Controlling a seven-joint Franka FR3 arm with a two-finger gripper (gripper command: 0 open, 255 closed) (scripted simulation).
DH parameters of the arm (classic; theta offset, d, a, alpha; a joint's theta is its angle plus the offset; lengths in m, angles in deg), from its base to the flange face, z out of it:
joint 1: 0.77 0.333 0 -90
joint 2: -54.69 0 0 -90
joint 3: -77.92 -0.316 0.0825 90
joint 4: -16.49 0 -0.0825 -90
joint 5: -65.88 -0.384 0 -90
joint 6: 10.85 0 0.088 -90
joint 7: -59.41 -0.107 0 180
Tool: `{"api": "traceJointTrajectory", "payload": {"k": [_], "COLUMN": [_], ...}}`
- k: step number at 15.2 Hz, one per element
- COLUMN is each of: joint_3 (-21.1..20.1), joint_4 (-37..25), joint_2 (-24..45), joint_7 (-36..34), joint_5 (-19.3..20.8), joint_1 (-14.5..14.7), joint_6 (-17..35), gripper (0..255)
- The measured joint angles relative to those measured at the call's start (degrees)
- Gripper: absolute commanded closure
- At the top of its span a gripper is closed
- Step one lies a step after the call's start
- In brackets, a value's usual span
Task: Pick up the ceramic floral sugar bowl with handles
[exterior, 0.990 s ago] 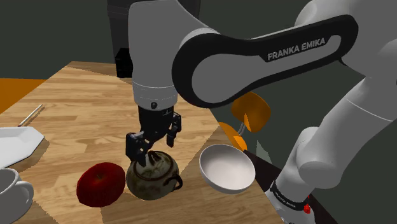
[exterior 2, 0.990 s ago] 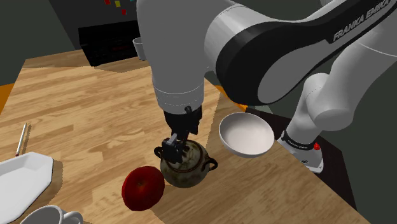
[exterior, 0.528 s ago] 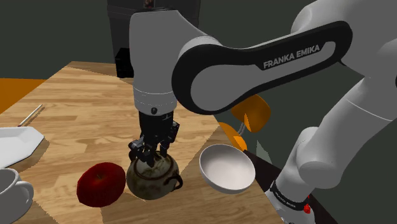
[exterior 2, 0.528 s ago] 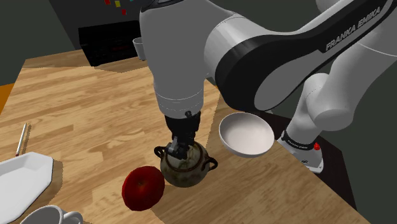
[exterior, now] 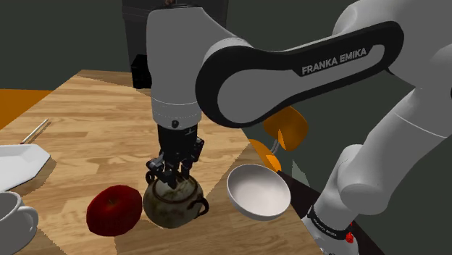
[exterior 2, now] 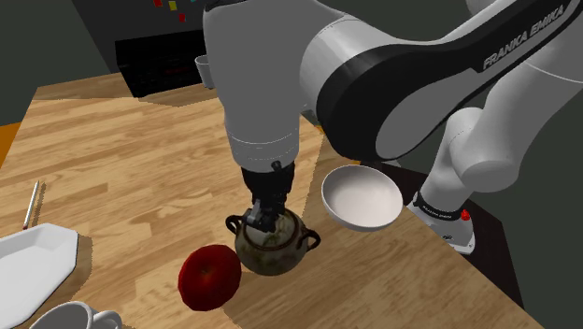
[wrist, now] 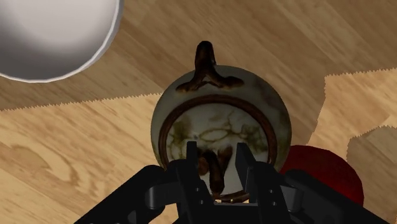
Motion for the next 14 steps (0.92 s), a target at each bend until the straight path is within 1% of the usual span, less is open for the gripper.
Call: {"api": "traceJointTrajectory", "payload": {"k": [14], "joint_3": [0.86], "joint_4": [-9.27], "joint_2": [-1.15], "joint_7": [0.57], "joint_5": [-0.41], "joint_1": [-0.29], "joint_6": [-10.35], "gripper": [255]}}
